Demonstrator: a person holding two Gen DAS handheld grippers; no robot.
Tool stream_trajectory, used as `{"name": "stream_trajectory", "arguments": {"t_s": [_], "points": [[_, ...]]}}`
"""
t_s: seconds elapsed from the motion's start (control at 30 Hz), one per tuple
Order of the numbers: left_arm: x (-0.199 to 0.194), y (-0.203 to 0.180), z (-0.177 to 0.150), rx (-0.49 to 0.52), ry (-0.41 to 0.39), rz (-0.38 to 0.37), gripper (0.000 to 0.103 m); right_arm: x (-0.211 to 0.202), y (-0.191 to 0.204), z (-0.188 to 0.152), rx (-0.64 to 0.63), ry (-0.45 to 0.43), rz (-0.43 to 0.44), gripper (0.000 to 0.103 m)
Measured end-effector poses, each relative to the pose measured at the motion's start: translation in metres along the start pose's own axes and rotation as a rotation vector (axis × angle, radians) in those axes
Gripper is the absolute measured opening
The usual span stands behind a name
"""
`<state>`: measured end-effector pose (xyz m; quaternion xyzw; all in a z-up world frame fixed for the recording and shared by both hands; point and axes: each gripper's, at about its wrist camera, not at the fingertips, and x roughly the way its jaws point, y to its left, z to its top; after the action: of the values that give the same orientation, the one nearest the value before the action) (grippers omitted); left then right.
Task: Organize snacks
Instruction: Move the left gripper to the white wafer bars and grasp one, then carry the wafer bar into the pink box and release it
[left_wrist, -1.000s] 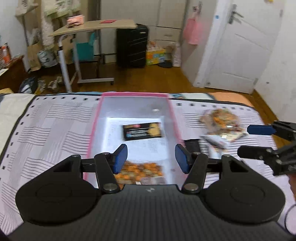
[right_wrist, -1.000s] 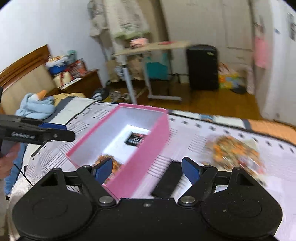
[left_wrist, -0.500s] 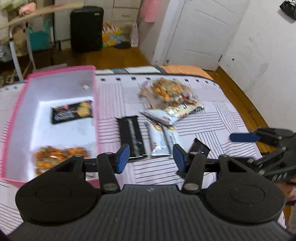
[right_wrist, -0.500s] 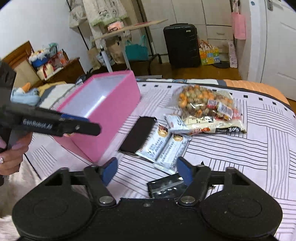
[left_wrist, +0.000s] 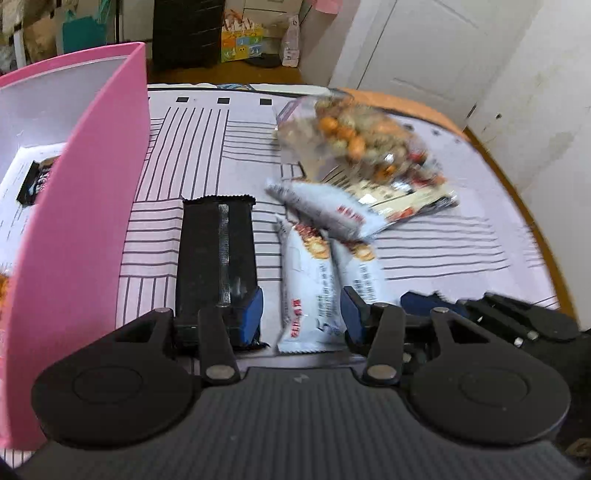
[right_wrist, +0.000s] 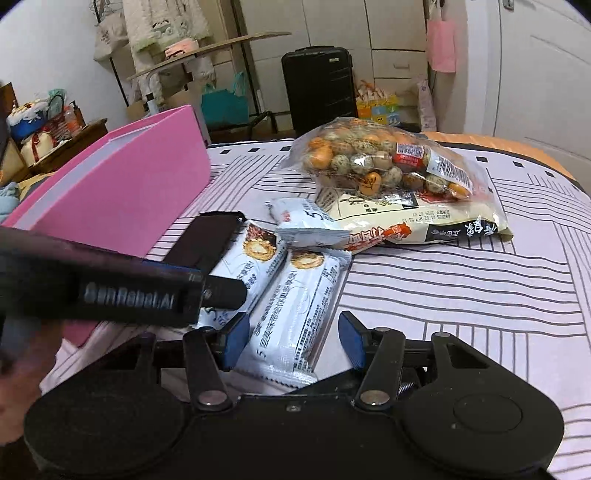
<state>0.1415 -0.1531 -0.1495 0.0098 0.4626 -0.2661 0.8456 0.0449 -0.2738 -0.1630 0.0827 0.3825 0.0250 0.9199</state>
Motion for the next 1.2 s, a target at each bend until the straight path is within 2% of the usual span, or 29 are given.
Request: {"name": "stream_trajectory", "arguments": {"t_s": [0.07,0.13,0.23,0.37,0.47,0.63,0.9,1.2], "points": [[0.004,-0.007,-0.007,0.061,-0.029,0.021,0.035,0.0,0.003,-0.003,-0.036,-0.024,-0.003,0.046],[0.004,-0.011,-0.008,0.087,-0.031,0.008,0.029,-0.001,0.006,-0.008,-0.055,-0.046,-0.016,0.043],[0.01,-0.012,-0.005,0.062,-0.01,0.014,0.027,-0.003,0.01,-0.01,-0.062,-0.06,-0.032,0.038],[0.016,-0.005,-0.003,-0.022,0.008,0.0,0.029,-0.008,0.011,-0.012,-0.027,-0.059,-0.051,0.032],[0.011,0.0,-0.002,-0.07,0.027,-0.02,0.026,-0.018,0.01,-0.012,0.02,-0.063,-0.036,0.031],[-0.004,0.008,-0.006,-0.144,0.063,-0.097,0.025,-0.039,0.016,-0.012,0.077,-0.079,-0.007,0.031],[-0.046,0.01,-0.018,-0.145,0.067,-0.117,0.025,-0.073,0.018,-0.013,0.192,-0.014,0.044,0.031],[-0.092,0.01,-0.035,-0.091,0.091,-0.094,0.025,-0.11,0.038,-0.02,0.171,0.055,0.116,0.031]]}}
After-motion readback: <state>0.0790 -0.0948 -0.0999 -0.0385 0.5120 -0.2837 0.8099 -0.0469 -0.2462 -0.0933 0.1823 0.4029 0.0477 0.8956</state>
